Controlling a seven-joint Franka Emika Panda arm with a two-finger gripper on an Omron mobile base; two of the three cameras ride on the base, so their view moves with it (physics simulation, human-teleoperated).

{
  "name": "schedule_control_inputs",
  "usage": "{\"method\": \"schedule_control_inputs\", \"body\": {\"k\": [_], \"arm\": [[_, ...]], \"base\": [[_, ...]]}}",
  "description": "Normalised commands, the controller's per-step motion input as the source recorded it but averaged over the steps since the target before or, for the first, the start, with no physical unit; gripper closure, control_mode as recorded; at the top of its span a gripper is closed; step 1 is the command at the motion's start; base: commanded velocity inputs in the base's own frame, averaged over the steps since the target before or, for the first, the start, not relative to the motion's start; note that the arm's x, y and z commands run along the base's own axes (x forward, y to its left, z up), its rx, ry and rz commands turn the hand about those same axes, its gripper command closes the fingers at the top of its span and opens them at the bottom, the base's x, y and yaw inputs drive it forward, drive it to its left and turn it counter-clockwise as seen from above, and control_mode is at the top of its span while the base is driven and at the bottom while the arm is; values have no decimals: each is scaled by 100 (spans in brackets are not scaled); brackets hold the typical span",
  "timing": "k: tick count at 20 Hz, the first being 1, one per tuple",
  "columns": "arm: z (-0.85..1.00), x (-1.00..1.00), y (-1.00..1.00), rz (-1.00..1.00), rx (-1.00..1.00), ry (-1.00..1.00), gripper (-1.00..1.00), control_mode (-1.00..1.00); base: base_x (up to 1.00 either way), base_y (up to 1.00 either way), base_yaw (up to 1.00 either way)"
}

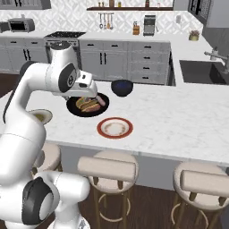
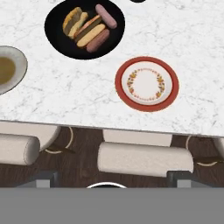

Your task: Place one bun and one sausage from the bowl on each plate.

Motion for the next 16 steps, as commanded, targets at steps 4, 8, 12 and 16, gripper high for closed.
{"method": "schedule_control_inputs", "body": {"k": [4,8,12,16], "arm": [[0,0,0,0,0,0,-100,100],[0,0,0,0,0,0,-100,100],[0,0,0,0,0,0,-100,100],[0,0,0,0,0,0,-100,100]], "base": [[7,60,0],[21,13,0],[49,0,0],[62,0,0]]}}
